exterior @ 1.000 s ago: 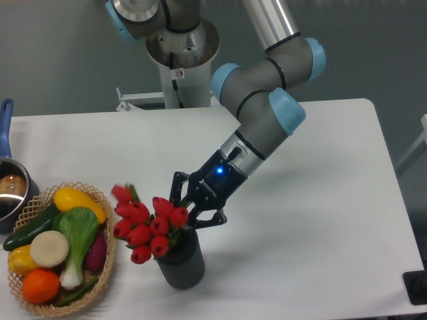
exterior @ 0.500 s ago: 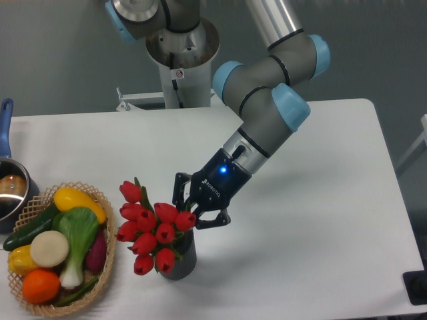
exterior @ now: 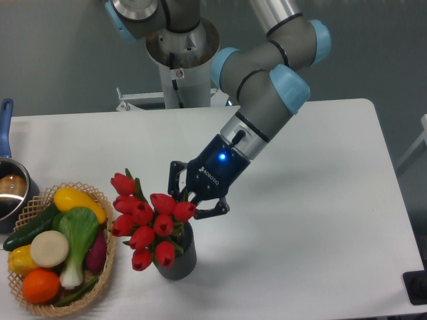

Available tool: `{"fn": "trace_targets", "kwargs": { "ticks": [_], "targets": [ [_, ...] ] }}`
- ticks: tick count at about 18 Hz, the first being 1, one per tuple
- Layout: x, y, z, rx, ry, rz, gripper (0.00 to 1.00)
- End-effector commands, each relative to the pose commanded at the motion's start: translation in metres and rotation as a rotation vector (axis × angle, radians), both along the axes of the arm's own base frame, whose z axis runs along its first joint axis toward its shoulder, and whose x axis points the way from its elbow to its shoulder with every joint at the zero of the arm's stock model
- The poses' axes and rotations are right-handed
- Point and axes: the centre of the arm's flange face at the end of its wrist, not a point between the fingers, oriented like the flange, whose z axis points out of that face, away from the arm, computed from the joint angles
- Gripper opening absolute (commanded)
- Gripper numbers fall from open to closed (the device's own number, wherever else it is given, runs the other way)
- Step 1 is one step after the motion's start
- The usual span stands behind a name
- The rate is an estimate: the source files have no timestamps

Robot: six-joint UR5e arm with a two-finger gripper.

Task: Pick up the flowers from the vase
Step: 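Lift the gripped tulips straight up out of the vase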

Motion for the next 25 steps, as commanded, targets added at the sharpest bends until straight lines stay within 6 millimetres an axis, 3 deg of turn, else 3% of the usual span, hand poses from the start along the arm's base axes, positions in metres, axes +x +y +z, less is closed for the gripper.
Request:
{"fn": "trace_targets", "kwargs": {
  "ticks": [5,25],
  "targets": [
    [0.001,0.004,0.037,0.04,0.024,0.003,0.0],
    [0.013,-0.003,0.126,0.084,0.037,0.072,0.0]
  ]
}}
